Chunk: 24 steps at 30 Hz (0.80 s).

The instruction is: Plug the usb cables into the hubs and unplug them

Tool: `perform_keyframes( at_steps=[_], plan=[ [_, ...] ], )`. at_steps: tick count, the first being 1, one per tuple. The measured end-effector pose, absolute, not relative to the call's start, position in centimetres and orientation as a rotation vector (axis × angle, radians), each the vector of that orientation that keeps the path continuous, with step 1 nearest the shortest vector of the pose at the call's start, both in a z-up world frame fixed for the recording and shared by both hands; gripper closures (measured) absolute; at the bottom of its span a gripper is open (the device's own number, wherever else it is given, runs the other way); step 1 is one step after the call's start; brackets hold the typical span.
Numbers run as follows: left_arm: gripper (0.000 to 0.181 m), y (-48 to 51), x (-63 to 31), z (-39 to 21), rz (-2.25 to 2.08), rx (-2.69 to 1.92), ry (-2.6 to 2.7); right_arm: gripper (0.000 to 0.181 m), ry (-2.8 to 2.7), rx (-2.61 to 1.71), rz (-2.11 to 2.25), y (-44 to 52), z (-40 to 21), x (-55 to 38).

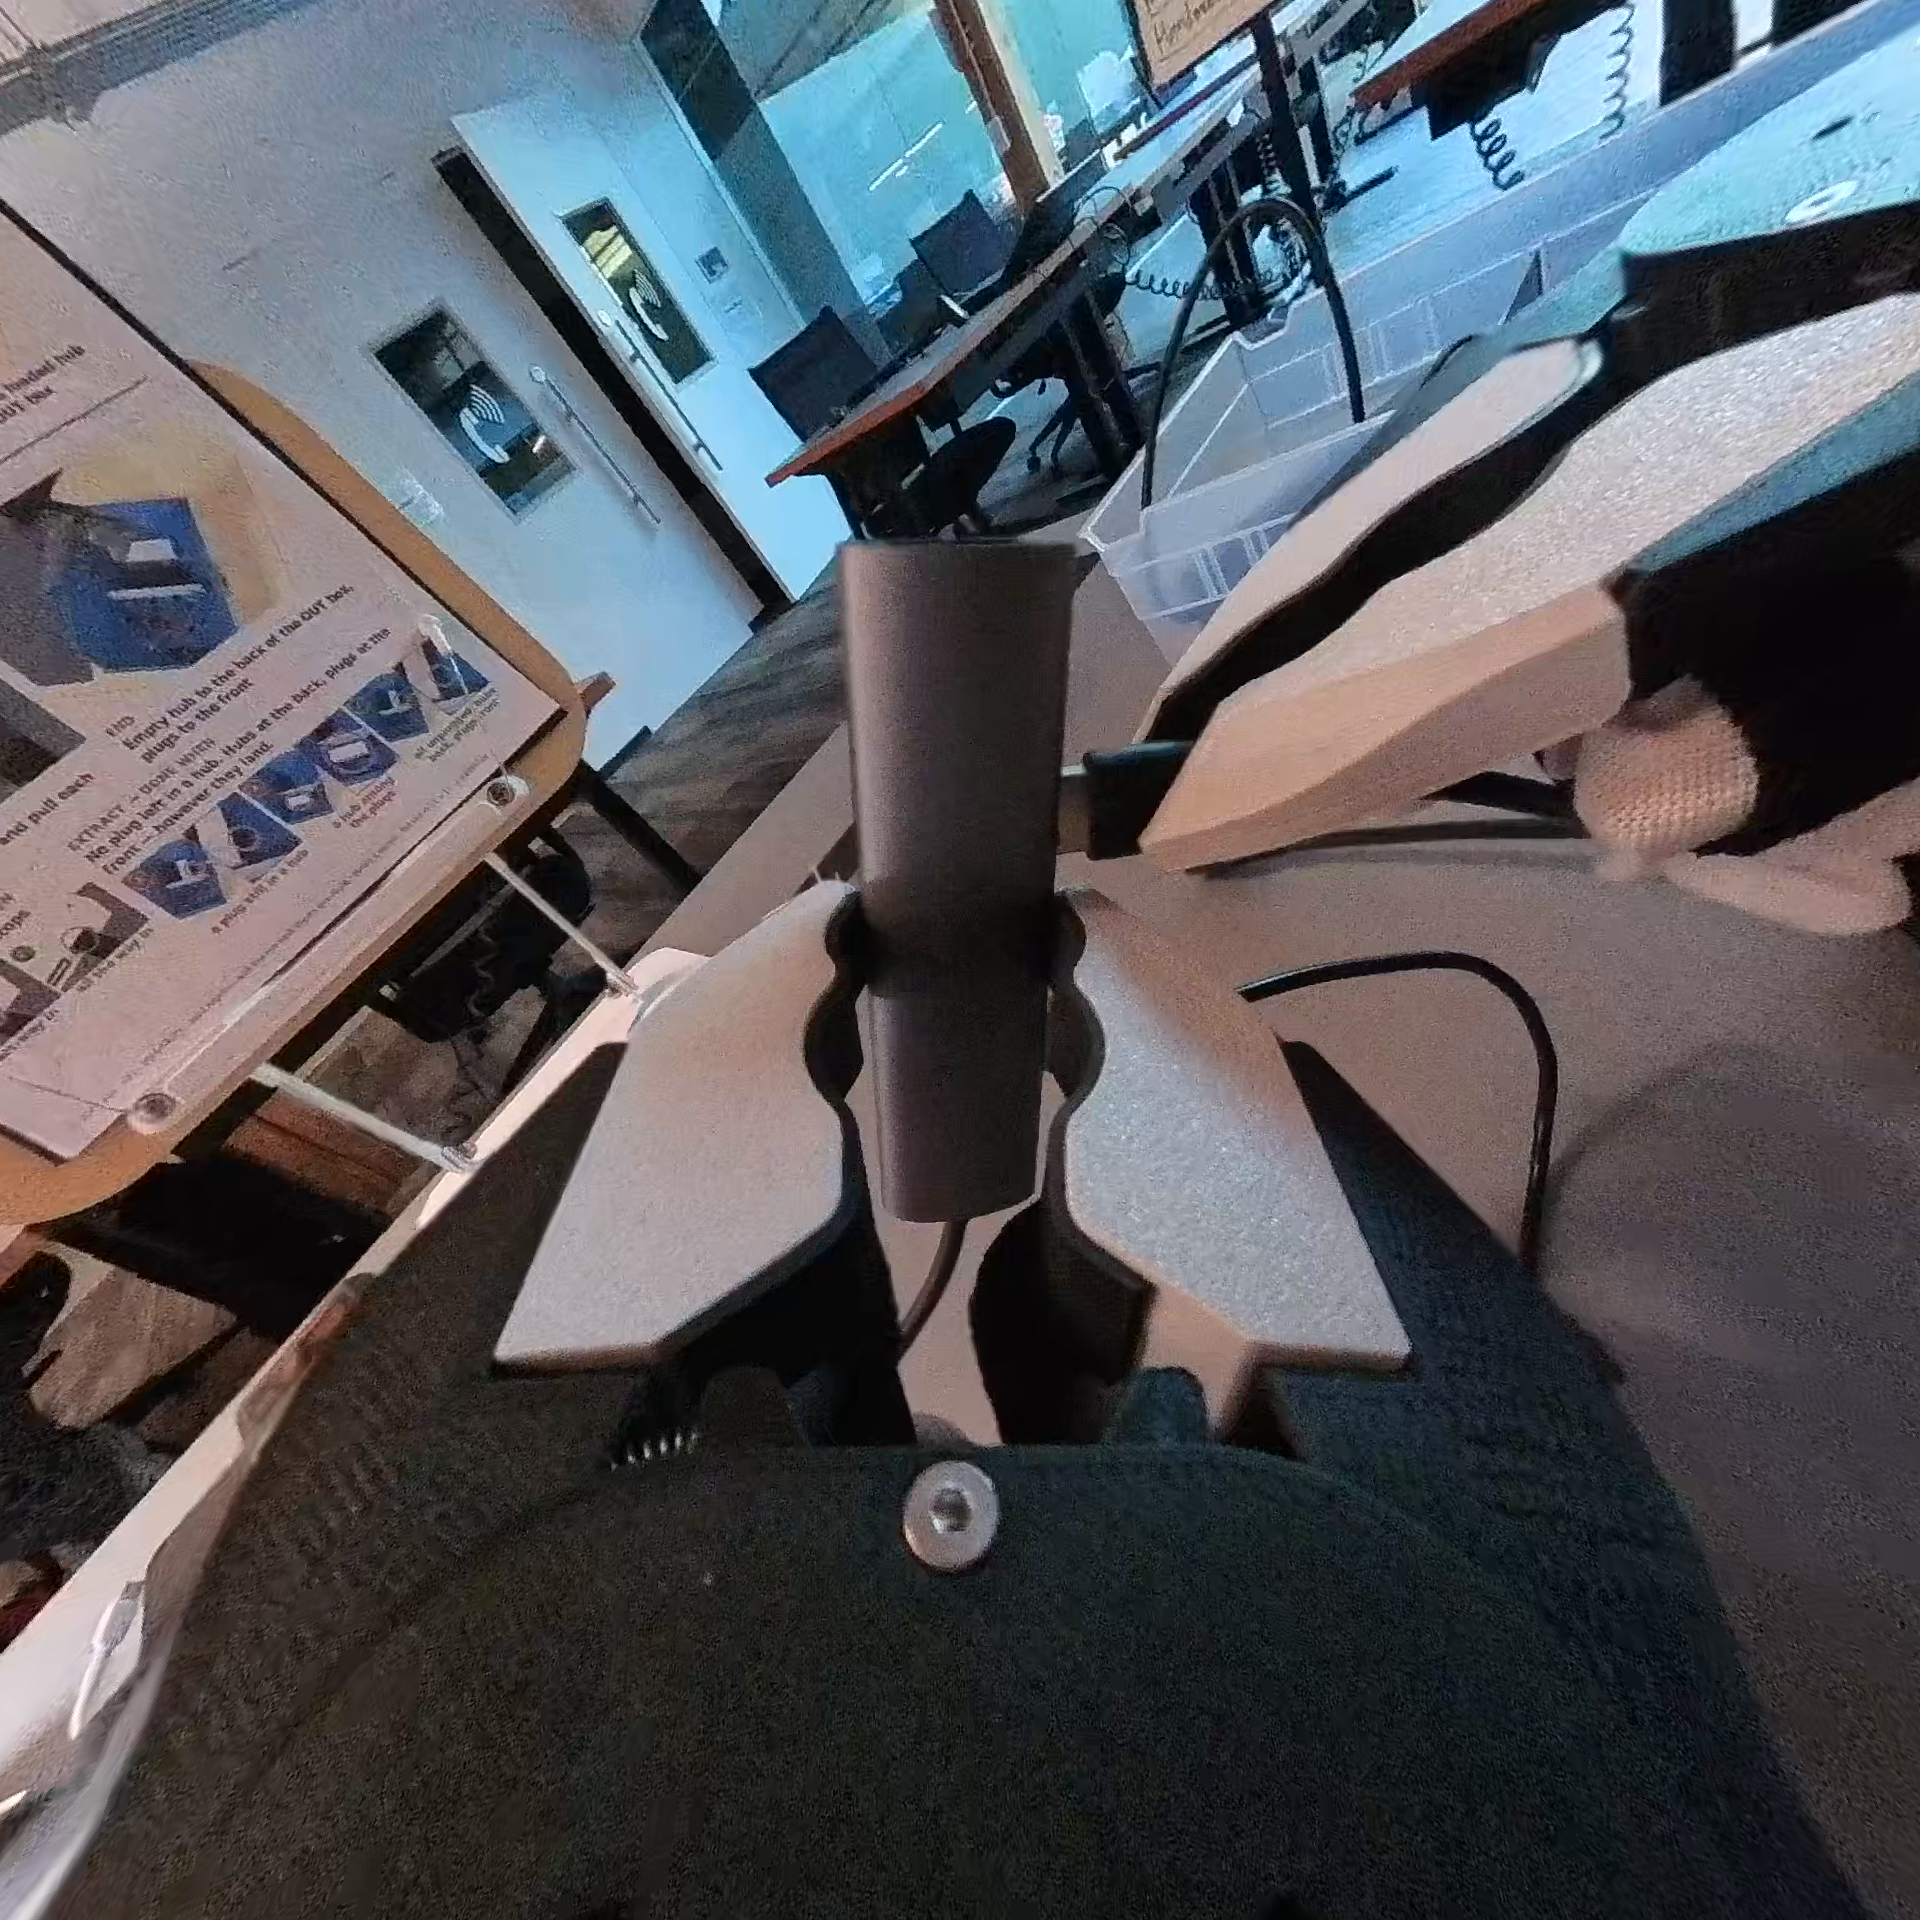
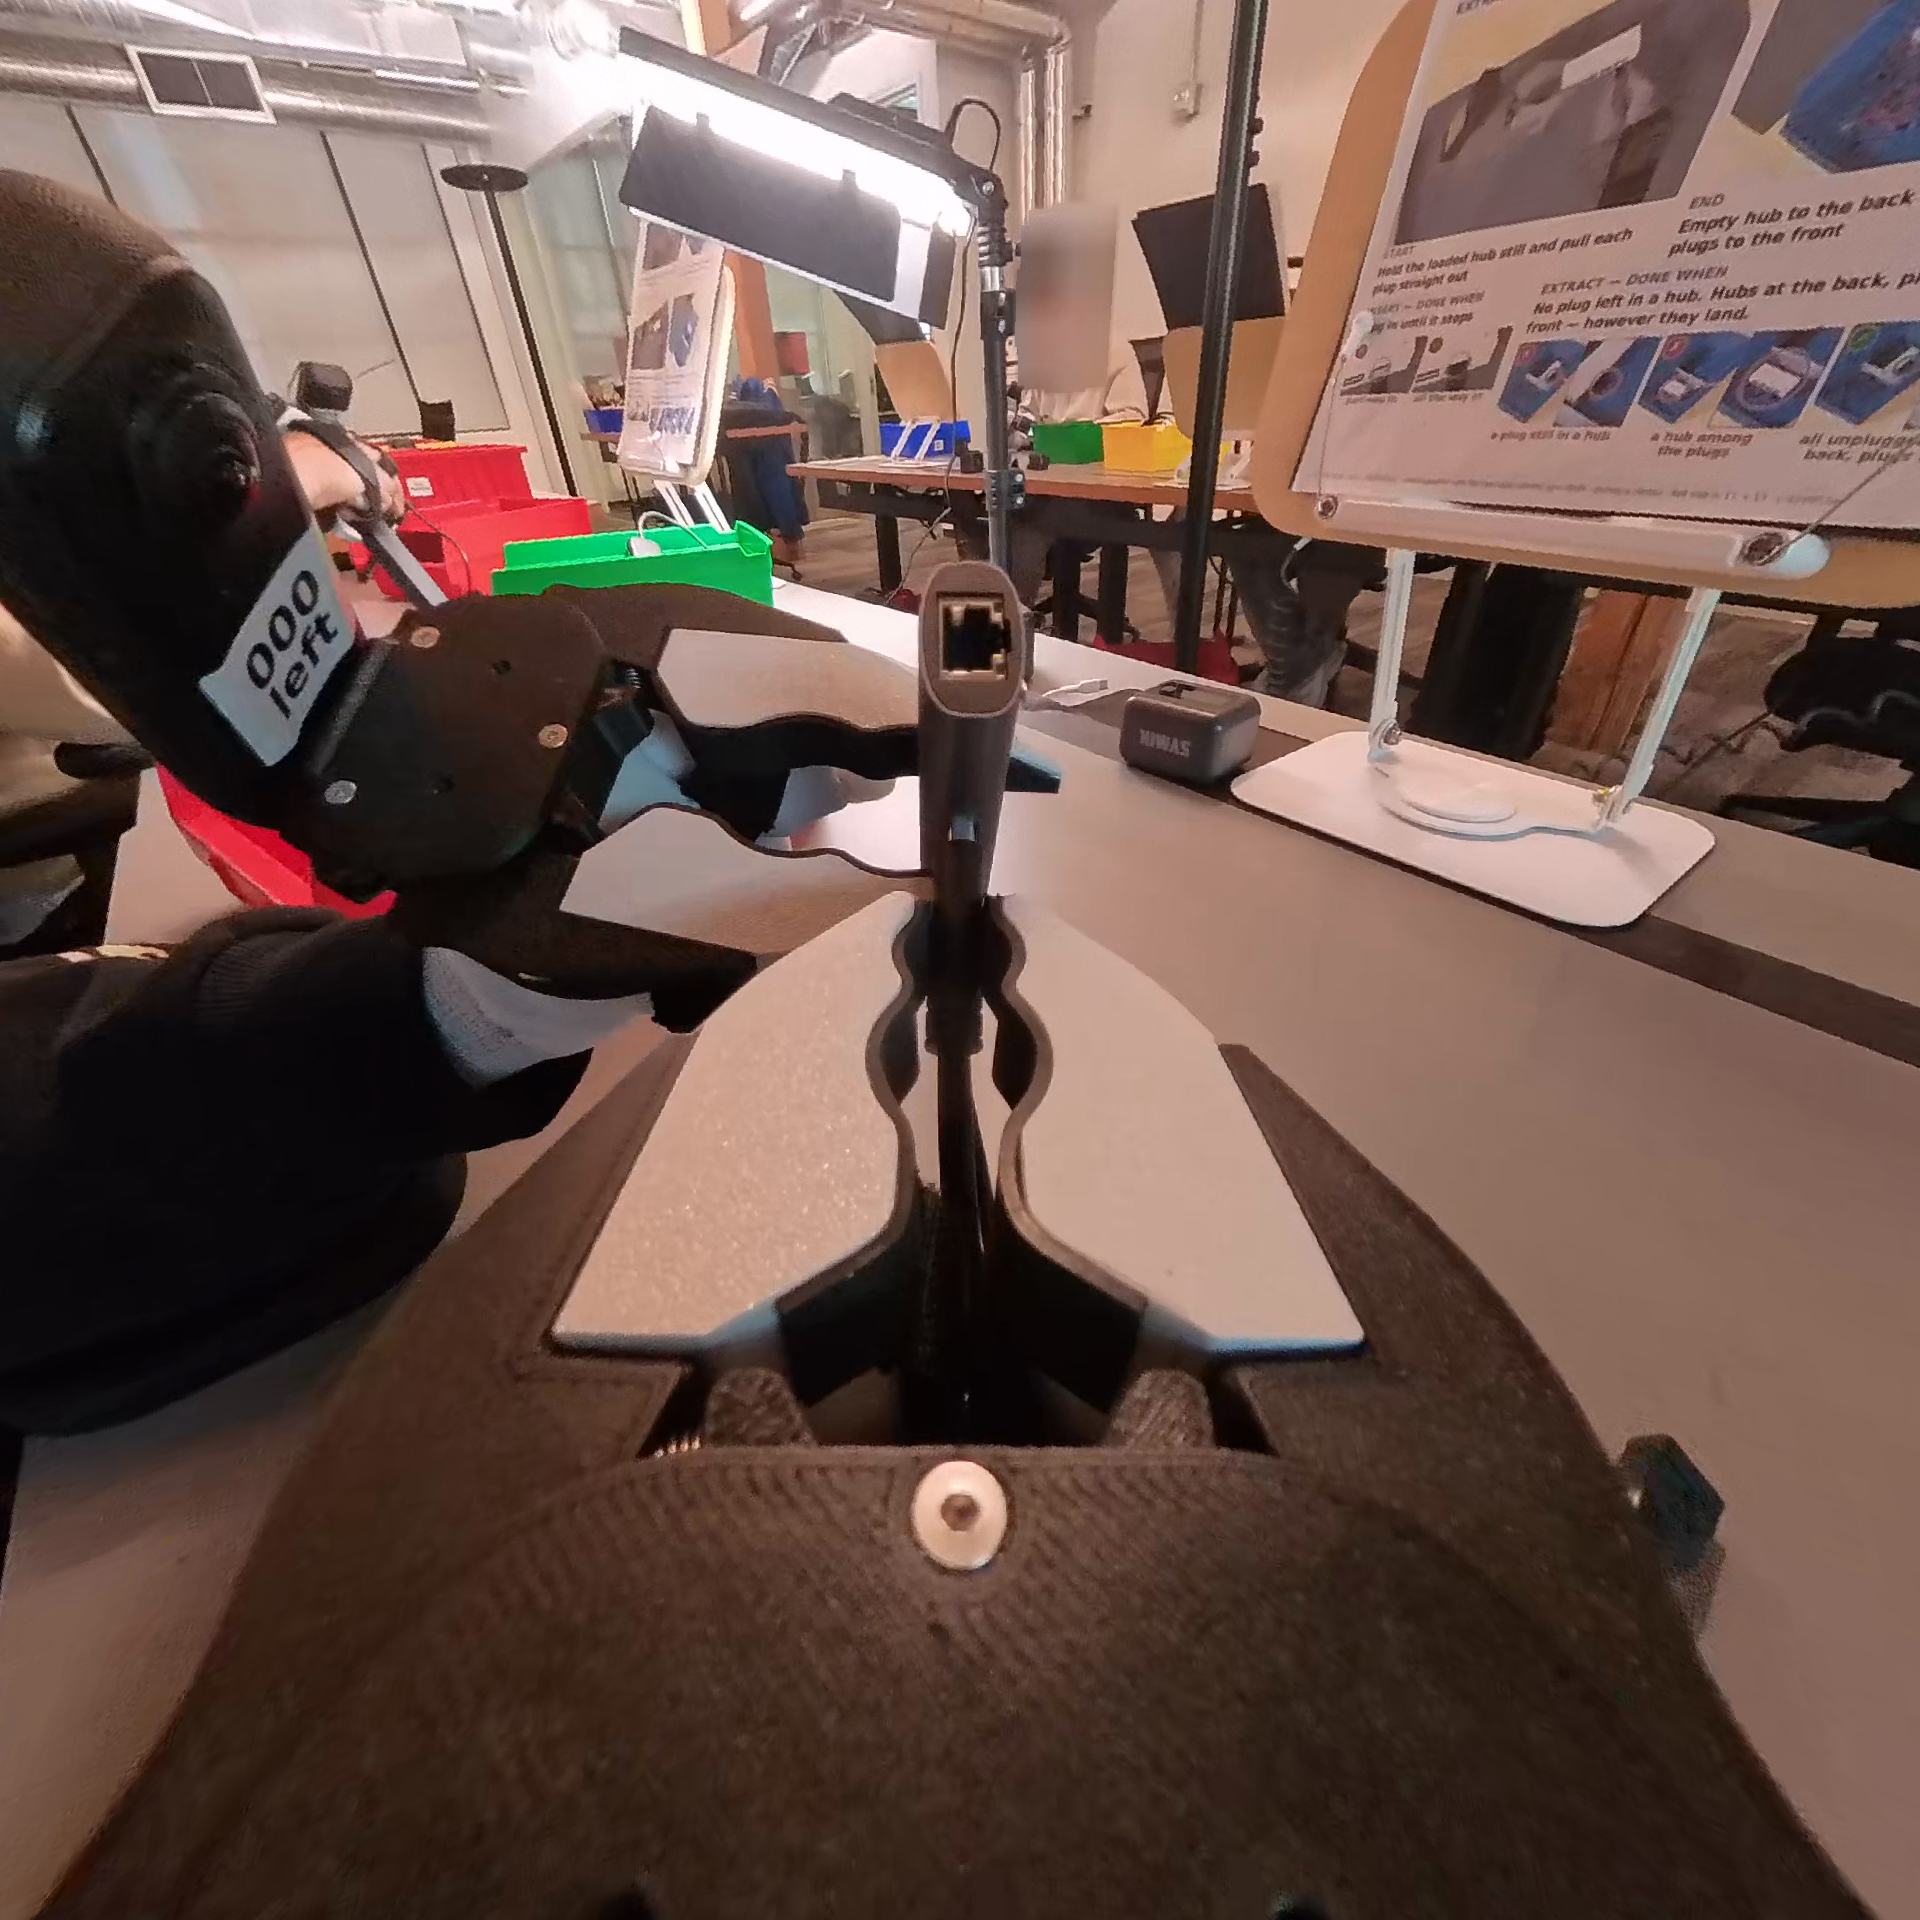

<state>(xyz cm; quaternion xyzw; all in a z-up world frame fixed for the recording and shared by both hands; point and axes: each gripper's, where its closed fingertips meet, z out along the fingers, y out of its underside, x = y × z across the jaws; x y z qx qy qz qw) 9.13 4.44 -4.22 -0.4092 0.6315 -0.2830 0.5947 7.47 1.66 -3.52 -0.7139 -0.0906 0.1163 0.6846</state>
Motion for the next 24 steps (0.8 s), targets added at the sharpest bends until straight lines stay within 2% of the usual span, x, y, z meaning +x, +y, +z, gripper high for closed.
perform_keyframes(
  at_steps=[3,6,12,15,19,24],
  plan=[
    [0.148,5.9,8.7,-3.3,-0.752,-1.065,1.323,0.172,-0.208,-1.599,0.28,1.6,-3.8,7.1],
    [0.148,10.1,5.2,1.5,-1.197,-1.181,0.98,0.172,-0.249,-1.672,0.386,1.6,-5.7,5.0],
    [0.148,10.5,4.7,0.4,-1.028,-1.125,1.021,0.172,-0.384,-1.356,0.365,-0.6,0.2,4.5],
    [0.148,10.3,5.7,-1.6,-0.969,-1.153,1.097,0.172,-0.402,-1.125,0.377,-4.7,6.3,5.8],
    [0.148,8.8,7.1,-3.3,-1.093,-1.171,1.143,0.172,-0.379,-0.873,0.153,-13.2,14.3,10.4],
    [0.148,7.5,8.4,-5.0,-1.108,-1.159,1.226,0.172,-0.246,-0.772,-0.208,-21.9,17.9,17.0]
  ],
)
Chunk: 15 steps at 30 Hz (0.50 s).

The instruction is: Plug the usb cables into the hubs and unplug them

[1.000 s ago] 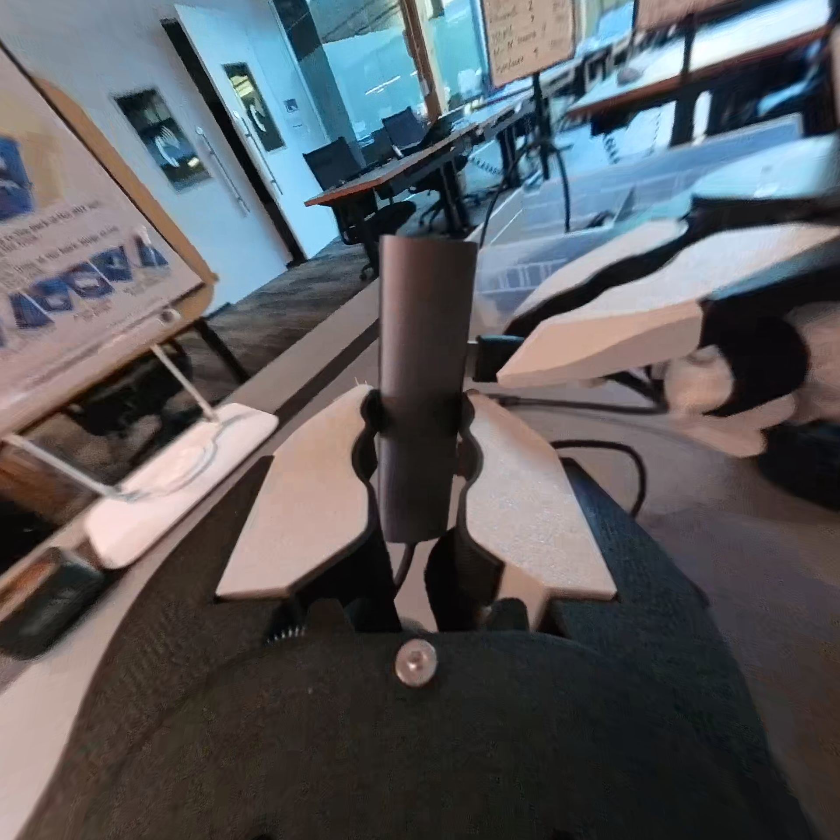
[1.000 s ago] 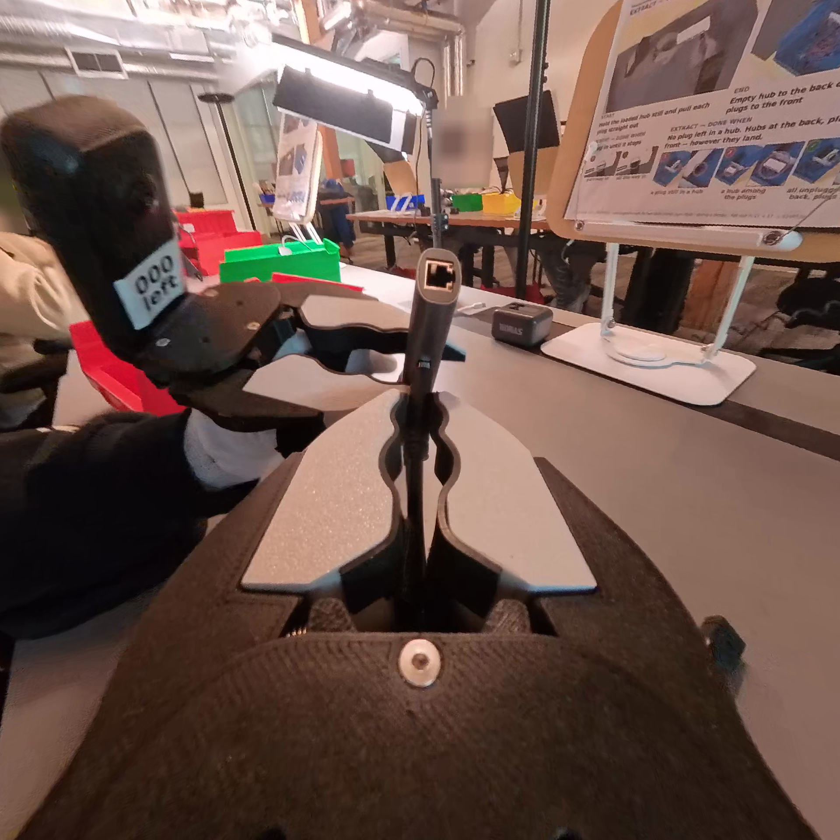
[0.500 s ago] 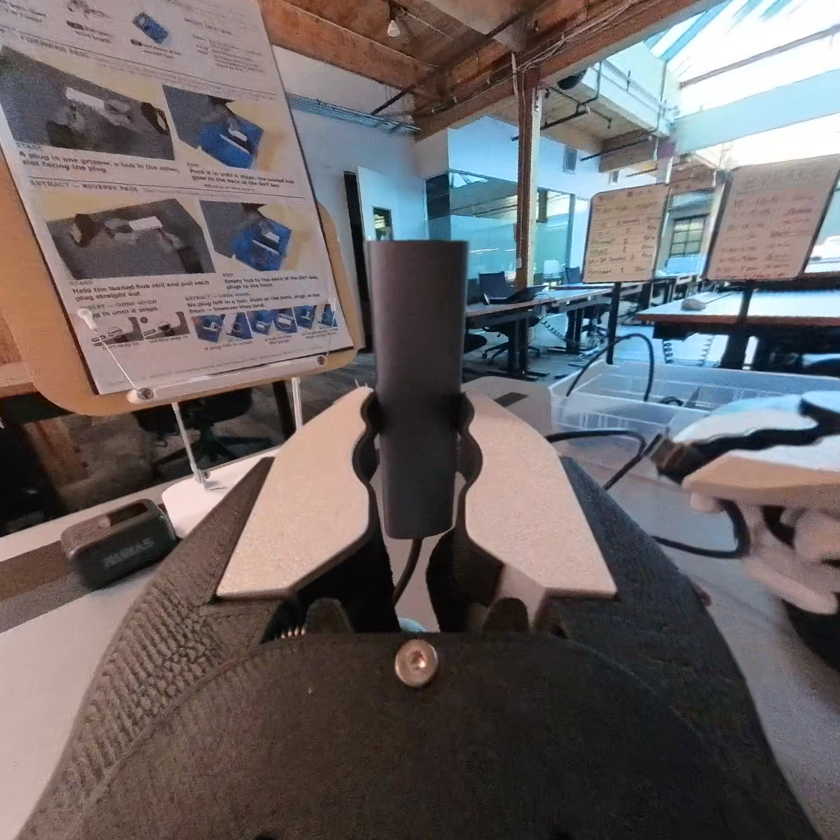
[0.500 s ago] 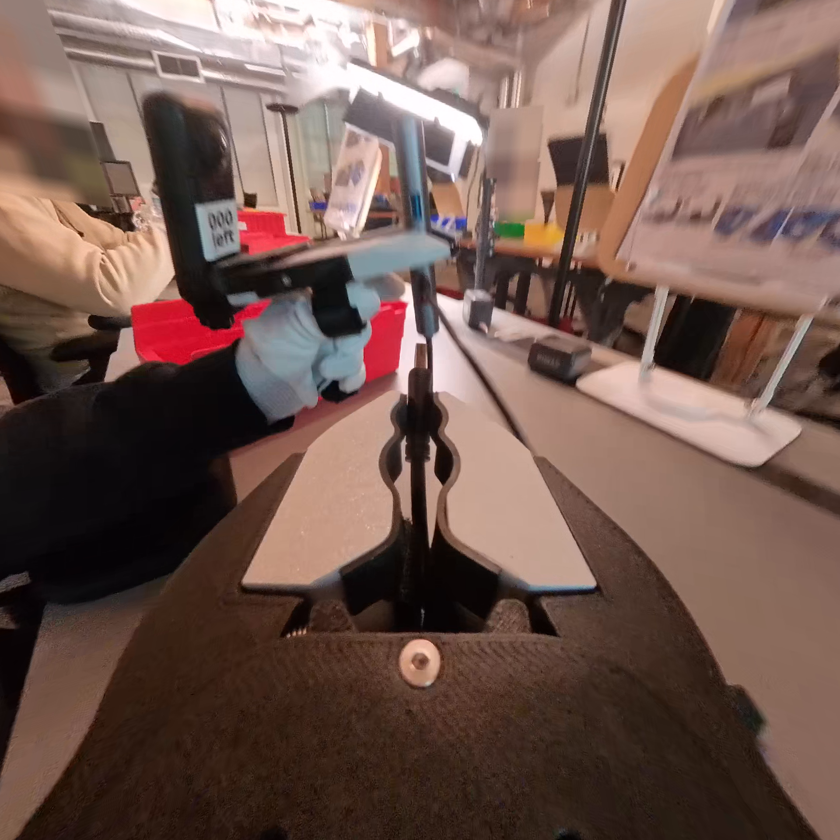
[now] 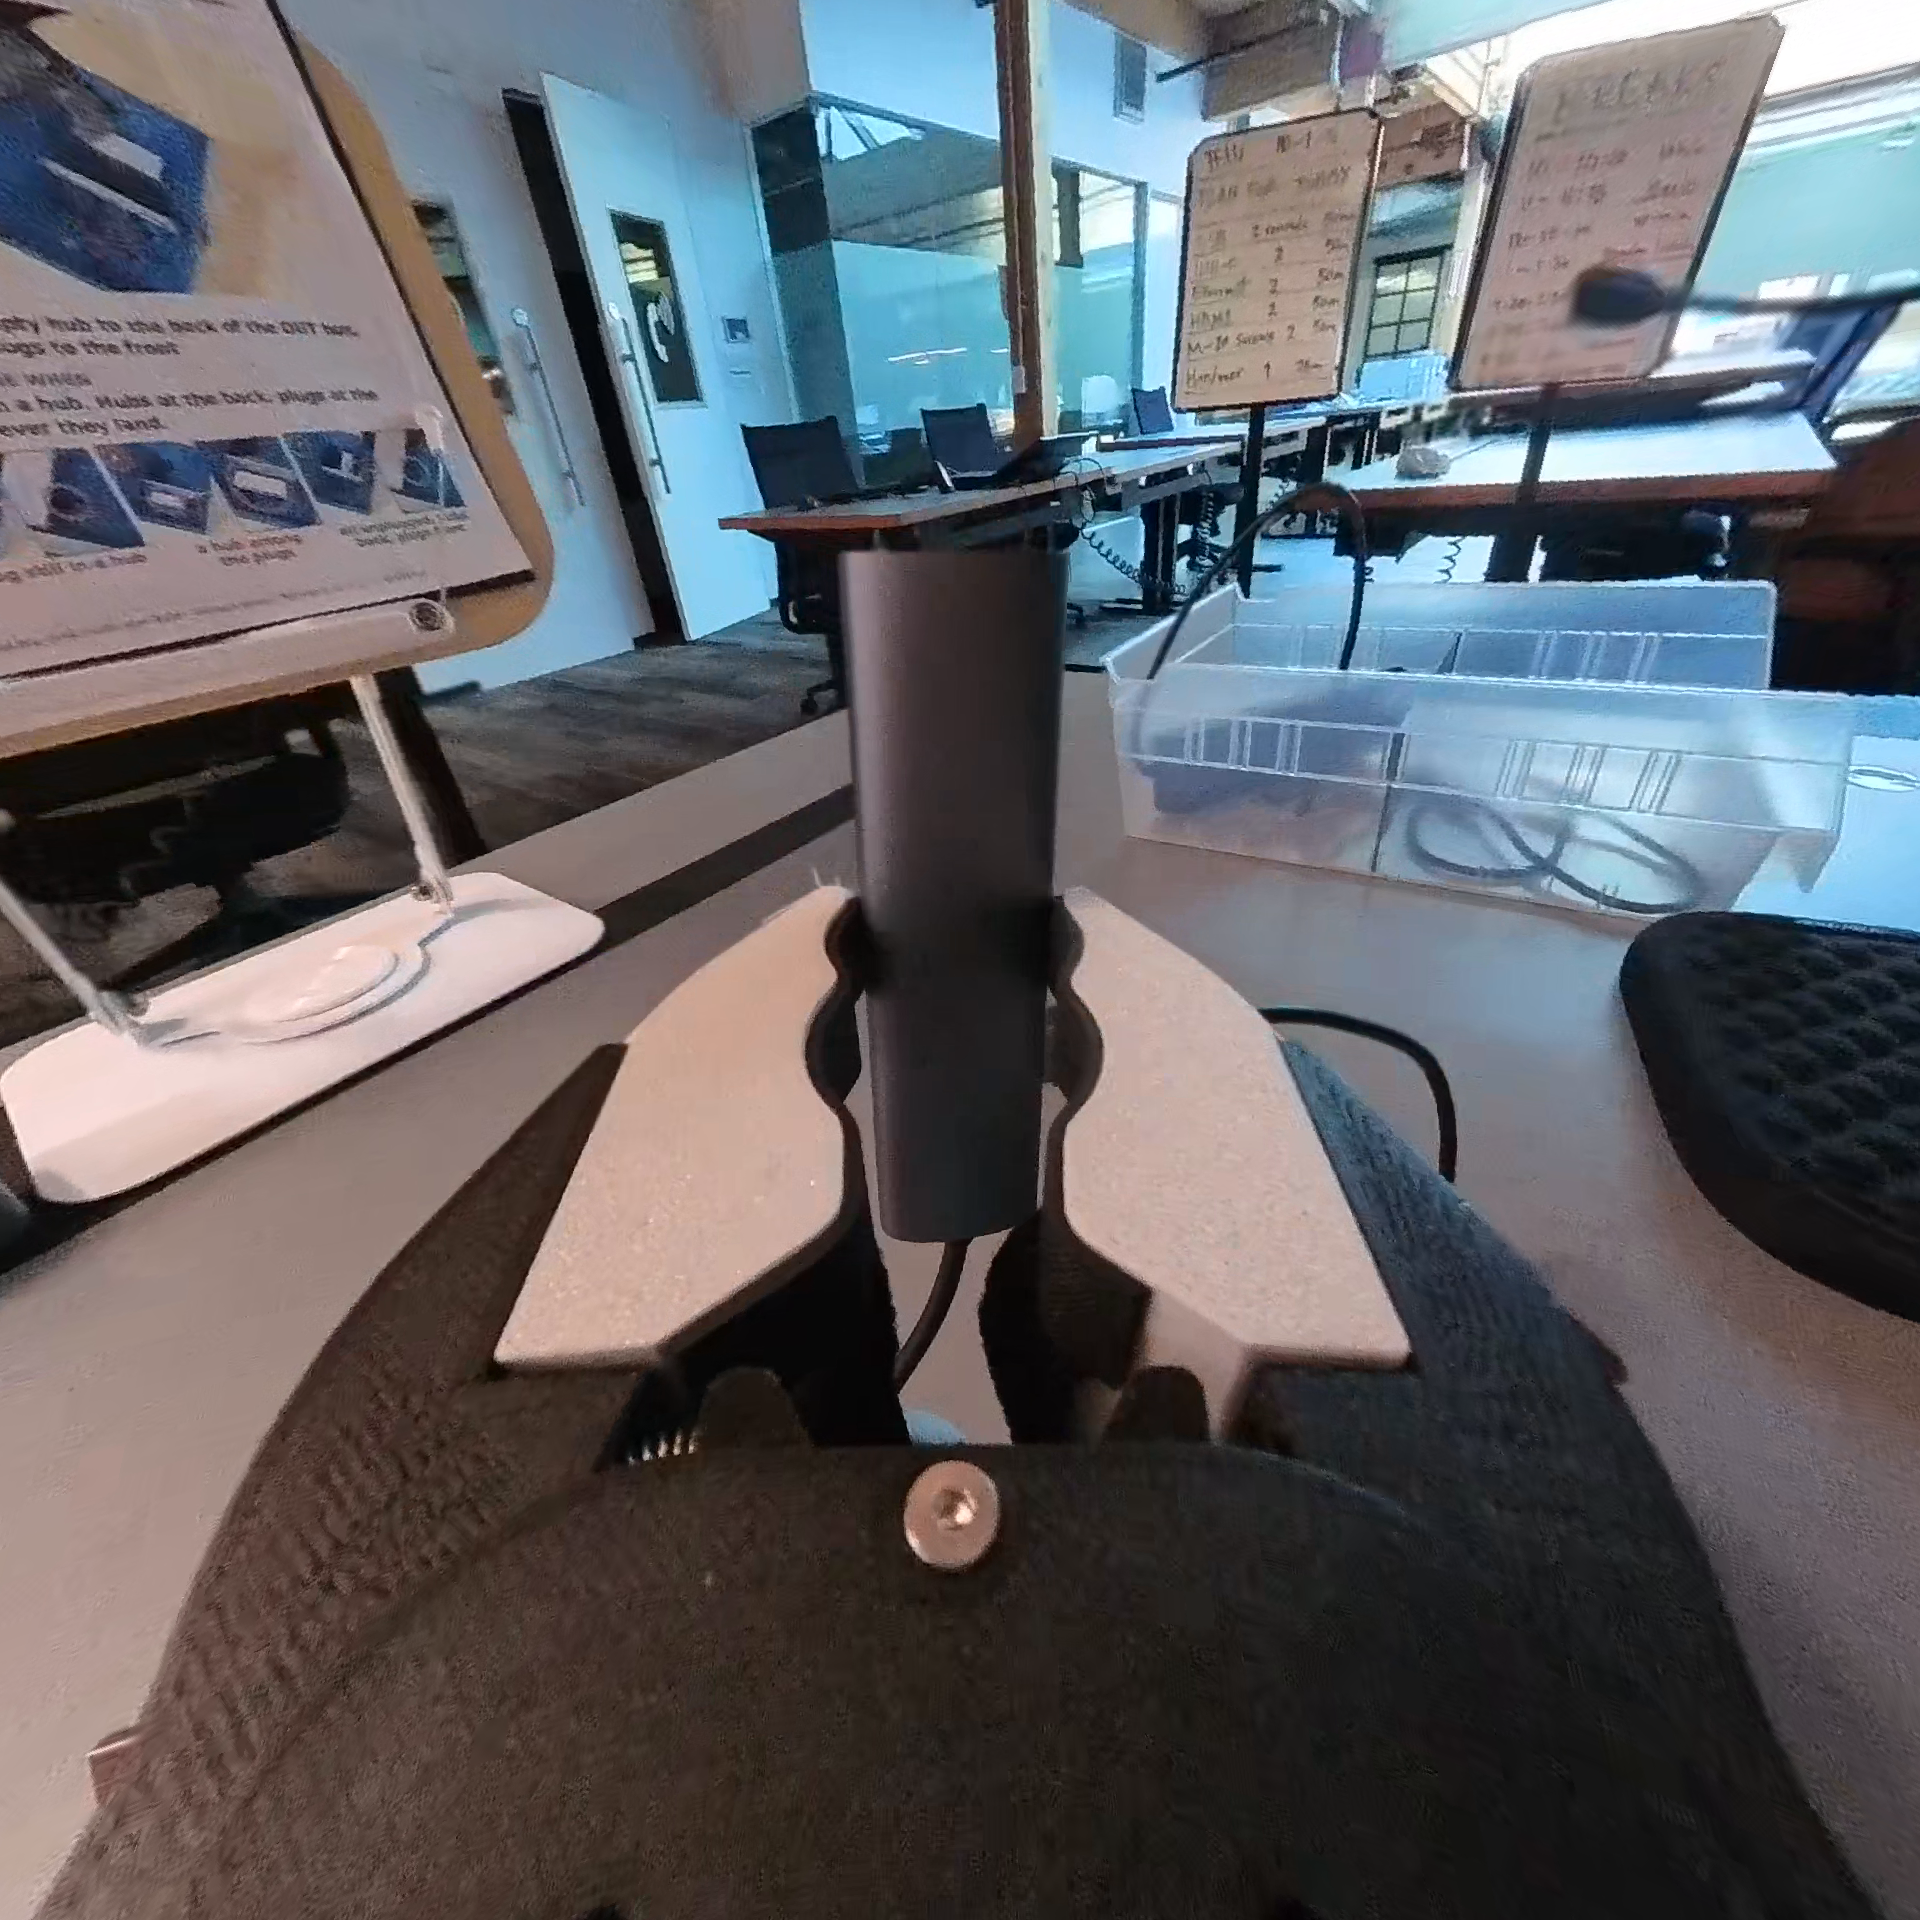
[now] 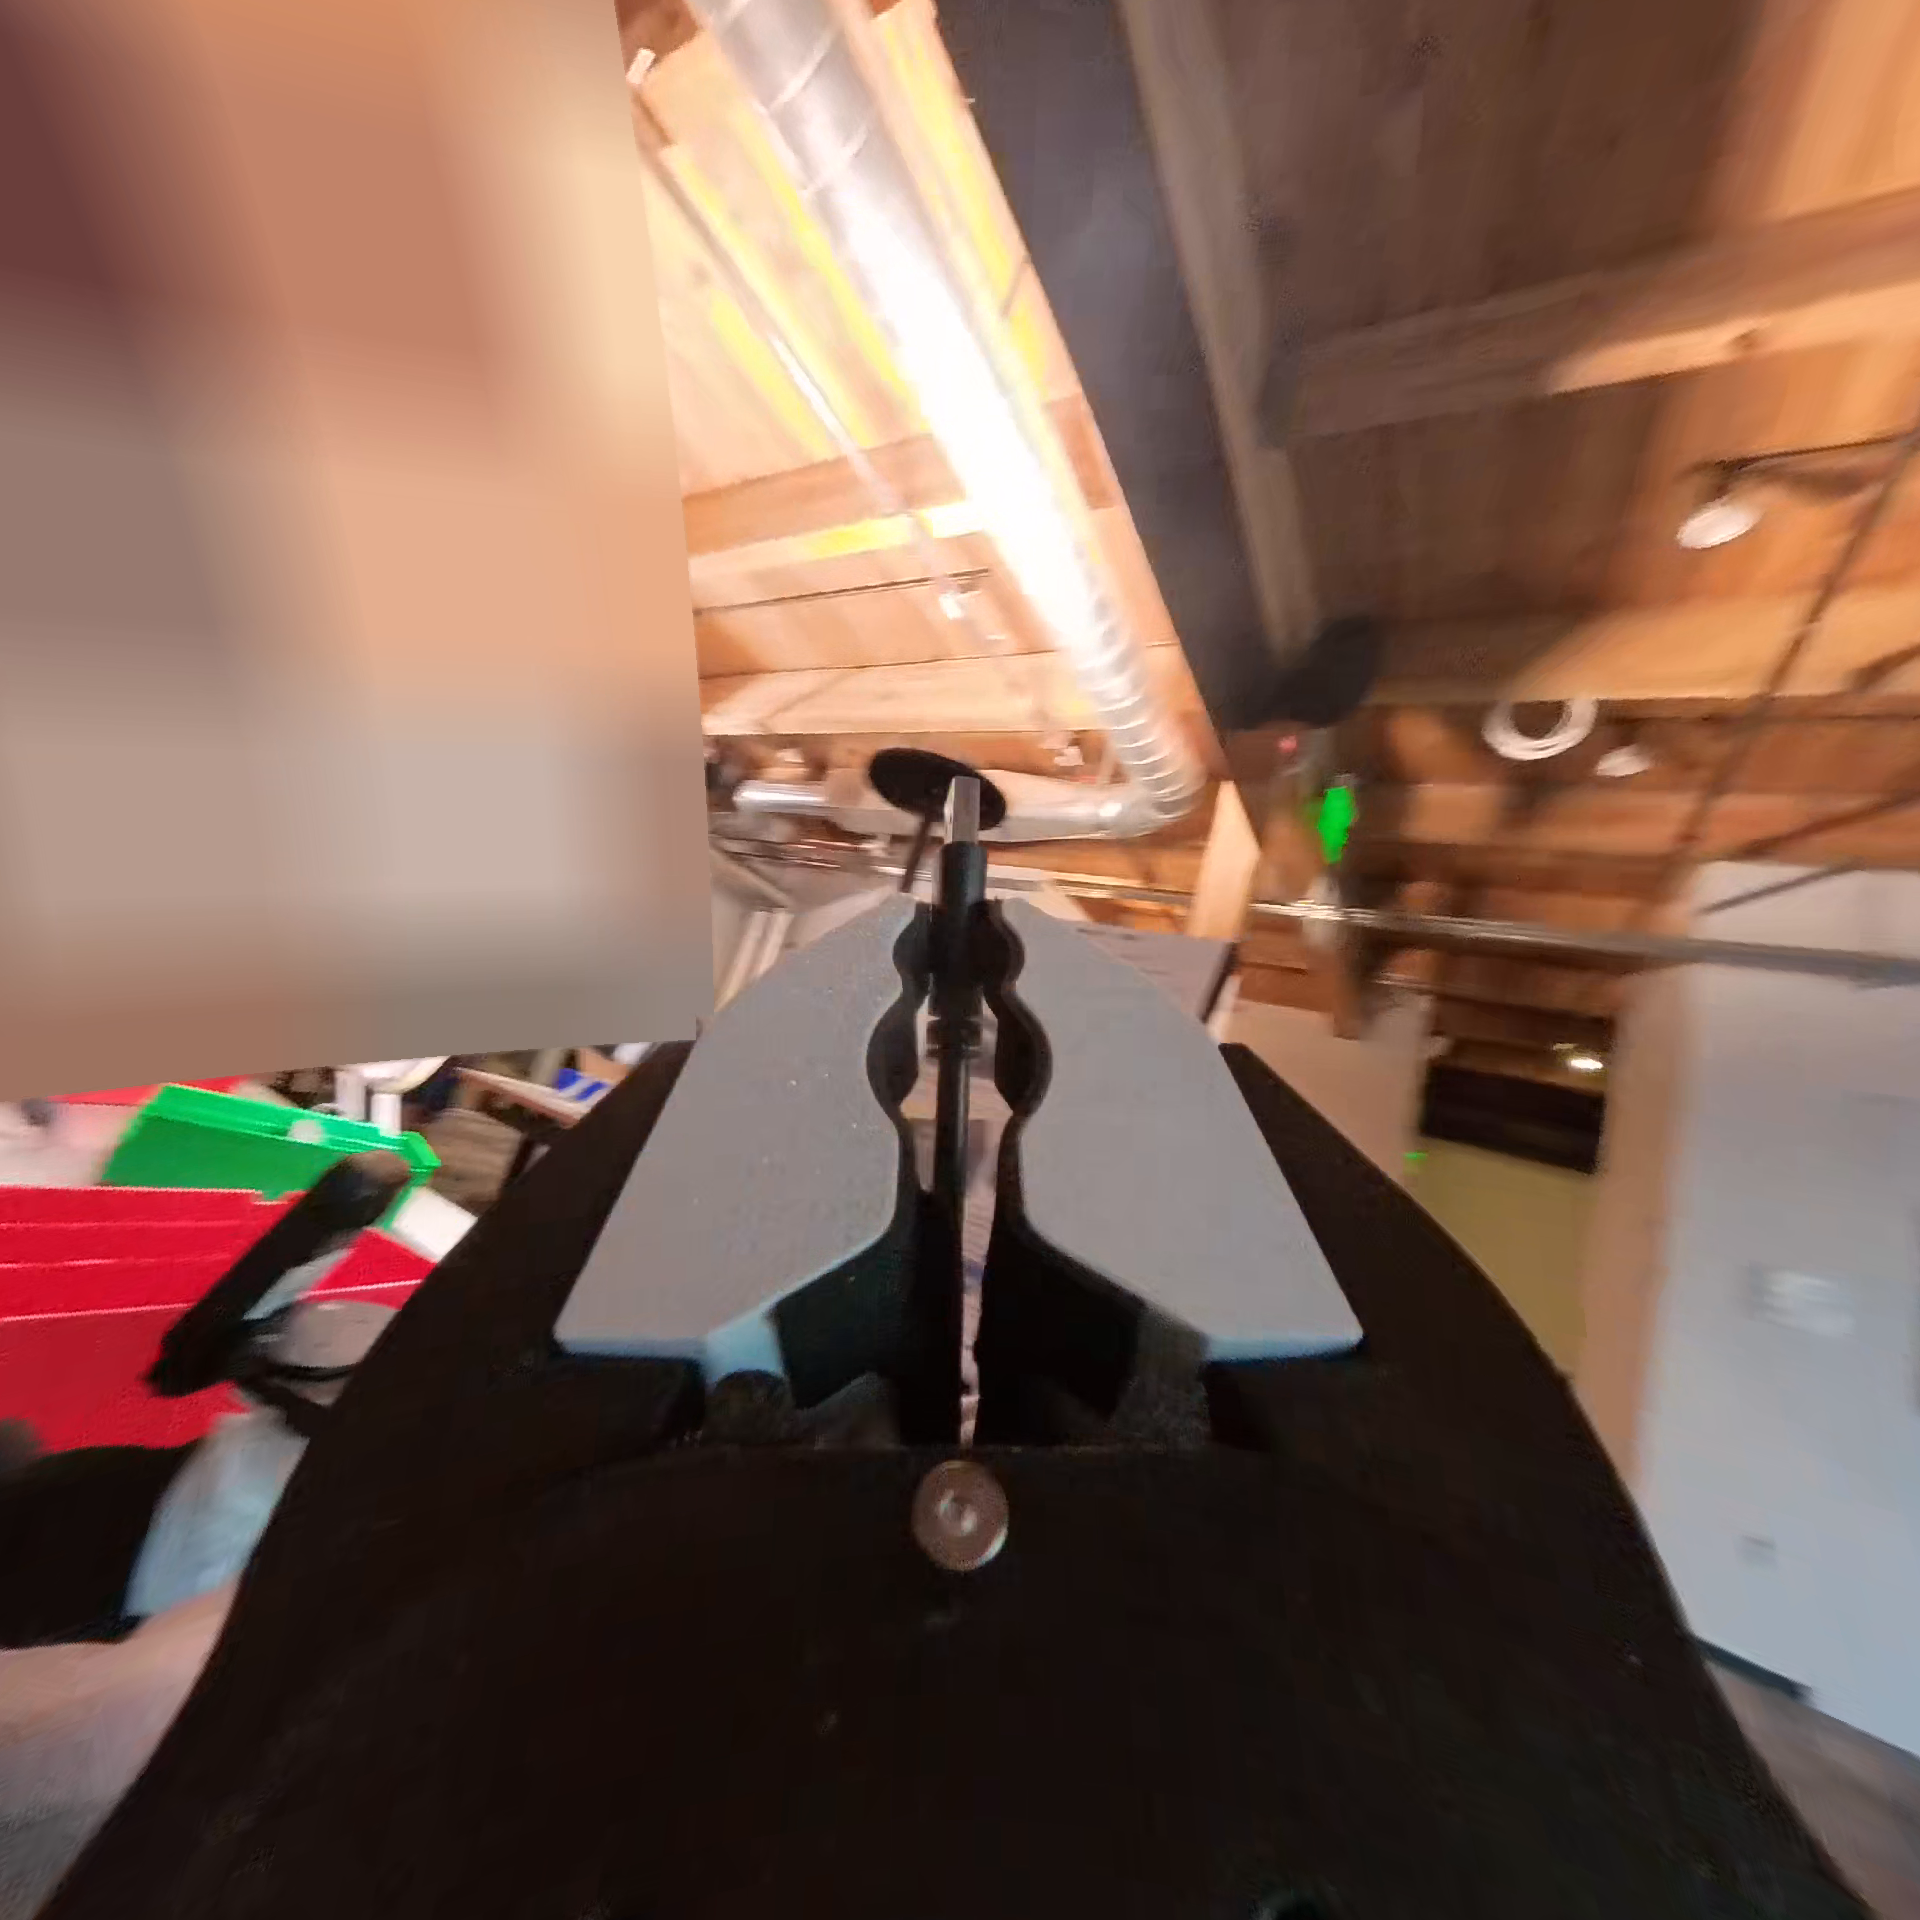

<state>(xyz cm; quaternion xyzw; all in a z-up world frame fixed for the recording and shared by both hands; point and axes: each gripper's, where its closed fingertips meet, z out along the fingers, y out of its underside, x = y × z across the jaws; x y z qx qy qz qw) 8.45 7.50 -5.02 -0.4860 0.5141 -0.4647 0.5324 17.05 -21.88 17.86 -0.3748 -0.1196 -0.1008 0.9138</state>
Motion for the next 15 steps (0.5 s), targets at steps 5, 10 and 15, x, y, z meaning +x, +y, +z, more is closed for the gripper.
perform_keyframes(
  at_steps=[5,10,15],
  plan=[
    [0.148,6.9,8.5,-5.1,-1.115,-1.14,1.248,0.172,-0.156,-0.749,-0.392,-24.9,17.7,21.7],
    [0.148,6.8,8.6,-5.3,-1.126,-1.147,1.262,0.172,-0.106,-0.834,-0.354,-23.6,15.7,25.5],
    [0.148,6.6,8.7,-5.5,-1.117,-1.145,1.296,0.172,0.113,-0.965,-0.115,-21.2,12.4,30.7]
  ],
)
